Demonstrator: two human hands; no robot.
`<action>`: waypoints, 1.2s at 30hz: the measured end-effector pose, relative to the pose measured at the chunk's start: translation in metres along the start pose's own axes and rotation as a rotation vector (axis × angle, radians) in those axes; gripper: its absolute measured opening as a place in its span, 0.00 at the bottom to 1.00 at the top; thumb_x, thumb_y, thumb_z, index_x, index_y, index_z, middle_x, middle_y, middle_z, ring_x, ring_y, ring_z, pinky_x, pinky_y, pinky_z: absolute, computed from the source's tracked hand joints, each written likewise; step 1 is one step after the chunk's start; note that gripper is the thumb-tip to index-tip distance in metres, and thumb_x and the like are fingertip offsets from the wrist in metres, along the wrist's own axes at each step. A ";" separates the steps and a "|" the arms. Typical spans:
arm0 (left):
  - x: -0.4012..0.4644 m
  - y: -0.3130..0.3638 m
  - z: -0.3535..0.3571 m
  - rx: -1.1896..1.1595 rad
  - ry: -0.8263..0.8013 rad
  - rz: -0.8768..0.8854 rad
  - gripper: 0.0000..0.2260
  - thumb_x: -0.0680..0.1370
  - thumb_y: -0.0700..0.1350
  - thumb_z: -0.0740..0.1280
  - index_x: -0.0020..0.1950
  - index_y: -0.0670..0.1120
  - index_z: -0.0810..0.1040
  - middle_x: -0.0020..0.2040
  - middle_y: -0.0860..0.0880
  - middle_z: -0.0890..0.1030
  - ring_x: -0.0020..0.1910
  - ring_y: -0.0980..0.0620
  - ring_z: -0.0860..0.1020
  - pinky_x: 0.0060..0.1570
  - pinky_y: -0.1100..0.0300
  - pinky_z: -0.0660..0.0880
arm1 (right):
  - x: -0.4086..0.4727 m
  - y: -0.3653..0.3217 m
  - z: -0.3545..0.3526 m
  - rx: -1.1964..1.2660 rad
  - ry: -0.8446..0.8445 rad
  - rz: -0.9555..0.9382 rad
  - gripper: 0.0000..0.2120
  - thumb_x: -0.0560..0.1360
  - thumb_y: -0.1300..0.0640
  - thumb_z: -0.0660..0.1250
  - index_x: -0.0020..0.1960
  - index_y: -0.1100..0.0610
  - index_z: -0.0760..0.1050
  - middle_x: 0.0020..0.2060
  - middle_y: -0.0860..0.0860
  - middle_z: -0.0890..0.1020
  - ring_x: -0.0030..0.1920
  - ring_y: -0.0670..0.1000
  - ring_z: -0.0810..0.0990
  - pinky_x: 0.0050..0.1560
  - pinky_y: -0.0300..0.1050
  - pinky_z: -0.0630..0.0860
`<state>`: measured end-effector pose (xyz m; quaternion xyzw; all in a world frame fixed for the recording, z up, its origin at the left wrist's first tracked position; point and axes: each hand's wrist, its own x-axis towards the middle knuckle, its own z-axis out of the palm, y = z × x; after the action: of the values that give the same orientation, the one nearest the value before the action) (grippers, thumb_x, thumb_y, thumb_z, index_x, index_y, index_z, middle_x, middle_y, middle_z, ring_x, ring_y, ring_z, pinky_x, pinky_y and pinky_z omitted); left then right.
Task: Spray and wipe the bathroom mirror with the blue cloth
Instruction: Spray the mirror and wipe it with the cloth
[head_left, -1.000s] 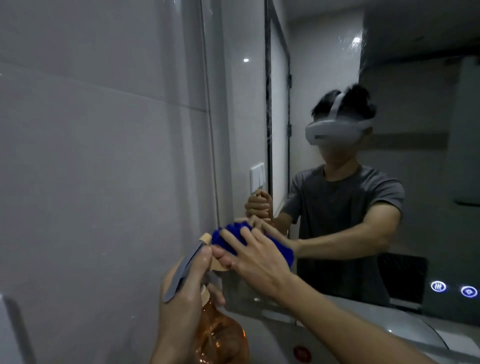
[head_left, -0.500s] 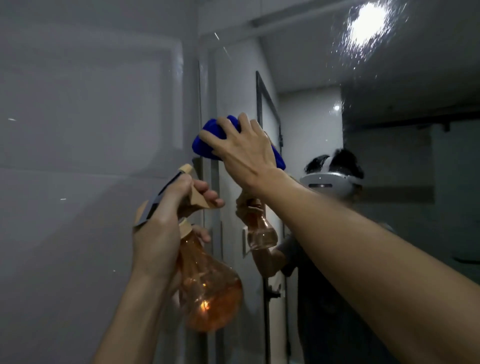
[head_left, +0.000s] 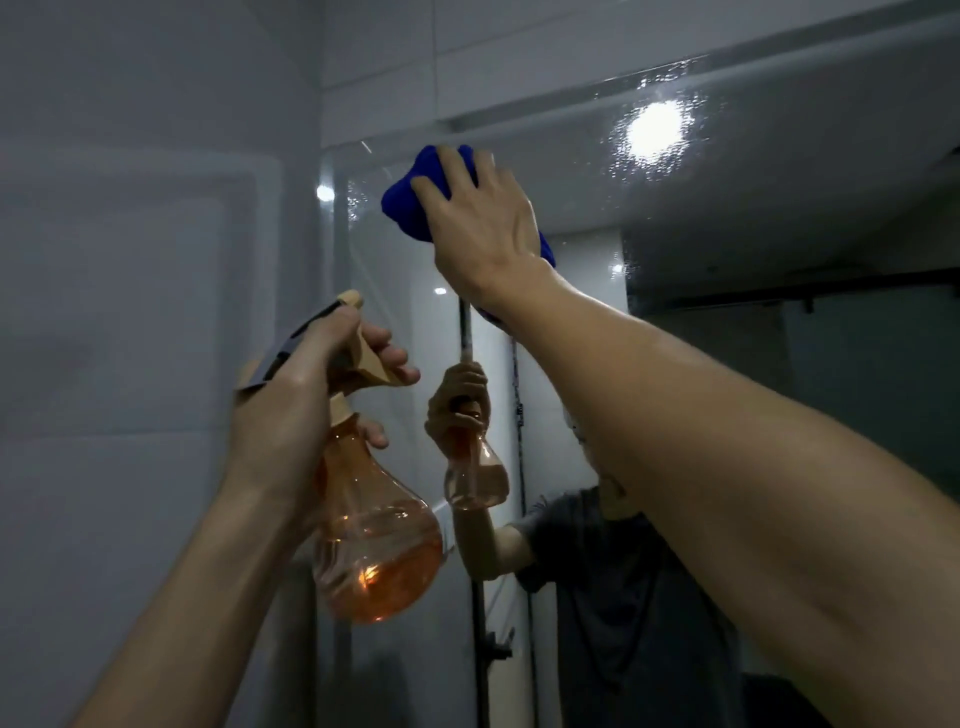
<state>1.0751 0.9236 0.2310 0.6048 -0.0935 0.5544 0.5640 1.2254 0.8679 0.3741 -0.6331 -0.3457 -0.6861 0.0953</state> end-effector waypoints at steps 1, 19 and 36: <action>-0.001 -0.001 0.008 -0.006 -0.017 -0.007 0.13 0.81 0.52 0.64 0.48 0.44 0.81 0.41 0.47 0.85 0.46 0.47 0.86 0.25 0.62 0.75 | -0.004 0.015 -0.004 -0.012 0.006 0.020 0.25 0.79 0.58 0.61 0.75 0.56 0.64 0.76 0.58 0.62 0.71 0.61 0.64 0.68 0.53 0.64; -0.069 0.017 0.205 -0.180 -0.190 -0.087 0.12 0.81 0.49 0.63 0.45 0.43 0.81 0.39 0.47 0.85 0.38 0.51 0.85 0.23 0.61 0.74 | -0.122 0.322 -0.105 -0.151 0.079 0.358 0.22 0.84 0.48 0.51 0.76 0.52 0.62 0.75 0.57 0.63 0.66 0.65 0.66 0.65 0.57 0.65; -0.122 0.007 0.343 -0.277 -0.318 -0.185 0.17 0.69 0.56 0.67 0.47 0.45 0.82 0.43 0.45 0.86 0.41 0.51 0.86 0.29 0.61 0.78 | -0.189 0.463 -0.150 -0.182 0.071 0.447 0.22 0.84 0.46 0.50 0.77 0.47 0.62 0.74 0.55 0.67 0.64 0.62 0.67 0.62 0.52 0.65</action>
<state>1.2187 0.5889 0.2266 0.6073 -0.2004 0.3800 0.6683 1.4027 0.3766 0.3674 -0.6754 -0.1299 -0.6980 0.1994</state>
